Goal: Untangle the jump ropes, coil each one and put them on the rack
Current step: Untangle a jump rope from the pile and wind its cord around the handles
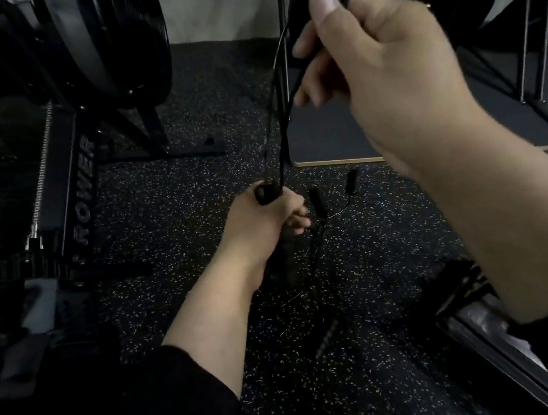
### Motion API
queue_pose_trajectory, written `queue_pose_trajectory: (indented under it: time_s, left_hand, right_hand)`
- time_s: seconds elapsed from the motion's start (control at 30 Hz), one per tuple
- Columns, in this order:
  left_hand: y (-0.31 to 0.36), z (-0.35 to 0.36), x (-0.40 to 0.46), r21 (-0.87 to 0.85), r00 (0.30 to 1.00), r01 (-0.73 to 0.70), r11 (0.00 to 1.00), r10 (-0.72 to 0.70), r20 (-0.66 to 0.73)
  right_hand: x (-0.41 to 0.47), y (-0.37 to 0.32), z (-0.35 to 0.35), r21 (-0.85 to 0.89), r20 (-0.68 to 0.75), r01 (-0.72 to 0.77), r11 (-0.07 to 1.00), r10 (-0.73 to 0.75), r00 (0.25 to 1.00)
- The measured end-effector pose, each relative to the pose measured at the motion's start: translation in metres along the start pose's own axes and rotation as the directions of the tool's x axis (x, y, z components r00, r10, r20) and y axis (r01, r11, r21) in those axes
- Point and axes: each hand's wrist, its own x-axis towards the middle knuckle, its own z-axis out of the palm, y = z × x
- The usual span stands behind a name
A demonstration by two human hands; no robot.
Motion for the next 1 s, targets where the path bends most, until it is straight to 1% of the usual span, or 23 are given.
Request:
queue_pose_trajectory:
  time_s: [0.07,0.1,0.13,0.17,0.2,0.23,0.27,0.3,0.33,0.37,0.43,0.5,0.57,0.6,0.63,0.67,0.73,0.8,0.87,0.93,1.0]
  left_hand:
    - [0.003,0.0,0.001,-0.088,0.996,0.014,0.996,-0.022,-0.091]
    - [0.007,-0.001,0.002,-0.15,0.994,-0.001,0.989,-0.015,-0.108]
    - [0.012,-0.002,0.002,-0.202,0.994,-0.026,0.979,0.005,-0.105]
    - [0.018,-0.003,0.001,-0.239,0.996,-0.058,0.969,0.041,-0.079]
    - [0.023,-0.005,0.0,-0.276,0.996,-0.081,0.958,0.07,-0.05]
    - [0.029,-0.004,-0.003,-0.311,0.995,-0.097,0.945,0.099,-0.012]
    - [0.034,-0.004,-0.006,-0.346,0.992,-0.102,0.933,0.119,0.03]
    - [0.037,-0.004,-0.009,-0.376,0.988,-0.1,0.921,0.138,0.074]
    - [0.04,-0.004,-0.013,-0.406,0.98,-0.097,0.909,0.158,0.118]
    - [0.043,-0.003,-0.016,-0.431,0.973,-0.102,0.897,0.181,0.145]
    - [0.049,-0.005,-0.021,-0.475,0.963,-0.13,0.871,0.224,0.148]
    - [0.055,-0.009,-0.022,-0.456,0.967,-0.179,0.872,0.241,0.081]
    - [0.052,-0.021,-0.016,-0.317,0.982,-0.184,0.93,0.187,-0.02]
    - [0.047,-0.028,-0.012,-0.213,0.988,-0.156,0.965,0.148,-0.053]
    - [0.039,-0.034,-0.008,-0.106,0.992,-0.114,0.988,0.107,-0.064]
    - [0.031,-0.039,-0.007,-0.012,0.996,-0.063,0.998,0.063,-0.057]
    - [0.016,-0.04,-0.004,0.127,1.0,0.006,0.992,-0.005,-0.009]
    - [0.005,-0.035,-0.001,0.215,0.999,0.003,0.977,-0.013,0.047]
    - [0.001,-0.03,0.001,0.199,0.997,-0.035,0.979,0.022,0.069]
    - [0.0,-0.029,0.002,0.174,0.996,-0.058,0.983,0.045,0.079]
    - [0.0,-0.029,0.001,0.185,0.994,-0.065,0.981,0.048,0.094]
  right_hand:
    - [-0.009,0.013,-0.001,-0.048,-0.013,-0.054,0.997,0.053,0.999]
    - [-0.017,0.025,-0.001,-0.105,-0.02,-0.107,0.989,0.105,0.994]
    - [-0.027,0.041,0.001,-0.173,-0.005,-0.169,0.97,0.17,0.985]
    - [-0.039,0.059,0.003,-0.244,0.04,-0.247,0.938,0.264,0.964]
    - [-0.052,0.081,0.007,-0.311,0.125,-0.32,0.895,0.372,0.92]
    - [-0.064,0.098,0.011,-0.358,0.244,-0.371,0.857,0.47,0.848]
    - [-0.076,0.117,0.018,-0.4,0.367,-0.378,0.835,0.523,0.769]
    - [-0.085,0.129,0.026,-0.426,0.449,-0.345,0.836,0.527,0.721]
    - [-0.092,0.142,0.033,-0.438,0.474,-0.304,0.846,0.505,0.721]
    - [-0.095,0.15,0.04,-0.429,0.458,-0.306,0.85,0.497,0.737]
    - [-0.091,0.155,0.044,-0.372,0.363,-0.395,0.84,0.523,0.771]
    - [-0.076,0.148,0.041,-0.378,0.204,-0.451,0.809,0.547,0.812]
    - [-0.054,0.126,0.03,-0.362,0.005,-0.479,0.8,0.515,0.857]
    - [-0.042,0.111,0.025,-0.352,-0.066,-0.459,0.815,0.468,0.881]
    - [-0.03,0.089,0.019,-0.324,-0.099,-0.419,0.848,0.41,0.907]
    - [-0.019,0.071,0.015,-0.264,-0.093,-0.378,0.888,0.366,0.926]
    - [0.0,0.035,0.008,-0.062,-0.045,-0.296,0.953,0.294,0.955]
    - [0.014,0.009,0.008,0.134,0.003,-0.224,0.965,0.226,0.974]
    - [0.024,-0.005,0.01,0.234,0.034,-0.187,0.954,0.184,0.982]
    - [0.029,-0.014,0.011,0.286,0.047,-0.157,0.945,0.15,0.988]
    - [0.031,-0.014,0.01,0.324,0.039,-0.127,0.938,0.121,0.992]
